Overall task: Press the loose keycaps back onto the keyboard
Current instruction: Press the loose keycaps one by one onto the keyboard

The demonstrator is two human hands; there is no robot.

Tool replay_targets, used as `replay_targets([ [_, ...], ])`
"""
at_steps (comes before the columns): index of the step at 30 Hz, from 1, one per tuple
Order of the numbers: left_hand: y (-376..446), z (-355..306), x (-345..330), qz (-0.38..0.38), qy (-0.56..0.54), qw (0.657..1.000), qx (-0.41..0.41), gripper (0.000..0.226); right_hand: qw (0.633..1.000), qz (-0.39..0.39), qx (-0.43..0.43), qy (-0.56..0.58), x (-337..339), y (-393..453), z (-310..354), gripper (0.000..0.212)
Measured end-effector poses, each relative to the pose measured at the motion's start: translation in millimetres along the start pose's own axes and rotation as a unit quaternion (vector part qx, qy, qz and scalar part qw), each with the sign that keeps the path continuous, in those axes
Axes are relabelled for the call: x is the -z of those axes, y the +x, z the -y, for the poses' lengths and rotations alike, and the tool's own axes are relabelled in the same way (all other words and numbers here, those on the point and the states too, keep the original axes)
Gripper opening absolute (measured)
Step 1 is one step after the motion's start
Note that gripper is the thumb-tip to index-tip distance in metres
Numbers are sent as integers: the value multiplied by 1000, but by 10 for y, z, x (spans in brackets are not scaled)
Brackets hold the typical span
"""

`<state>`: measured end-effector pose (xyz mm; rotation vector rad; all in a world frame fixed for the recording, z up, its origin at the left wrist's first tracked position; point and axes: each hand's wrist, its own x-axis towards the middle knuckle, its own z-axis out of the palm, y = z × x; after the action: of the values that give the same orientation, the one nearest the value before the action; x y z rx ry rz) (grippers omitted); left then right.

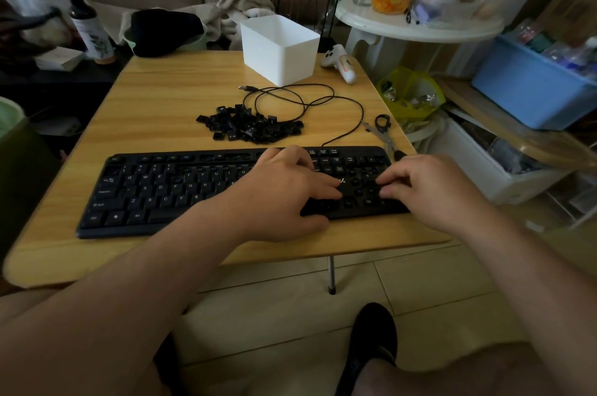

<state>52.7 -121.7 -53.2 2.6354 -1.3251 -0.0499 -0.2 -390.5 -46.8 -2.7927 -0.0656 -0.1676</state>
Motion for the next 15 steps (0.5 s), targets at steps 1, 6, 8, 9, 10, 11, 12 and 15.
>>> replay_targets([
  [1,-45,42,21,-12,-7,1000,9,52,1000,-2,9,3,-8,-14,-15,21],
  [6,-411,456,236,-75,-20,989,128,54,999,-12,35,12,-27,-53,-63,23],
  [8,-594,665,301,-97,-22,977,189,53,999,-14,25,20,-17,-63,-98,25],
  [9,-689,753,316,-107,-26,971,214,52,999,-15,22,21,-18,-69,-116,25],
  [10,-780,820,321,-117,-32,964,235,50,999,-19,24,19,-25,-78,-131,25],
  [11,-863,860,318,-125,-38,959,253,47,999,-22,28,17,-35,-86,-139,25],
  [12,-934,879,311,-129,-42,954,266,46,999,-24,32,14,-43,-92,-142,25],
  [15,-1097,858,254,-114,-27,953,280,52,999,-13,45,0,-32,-99,-141,28],
])
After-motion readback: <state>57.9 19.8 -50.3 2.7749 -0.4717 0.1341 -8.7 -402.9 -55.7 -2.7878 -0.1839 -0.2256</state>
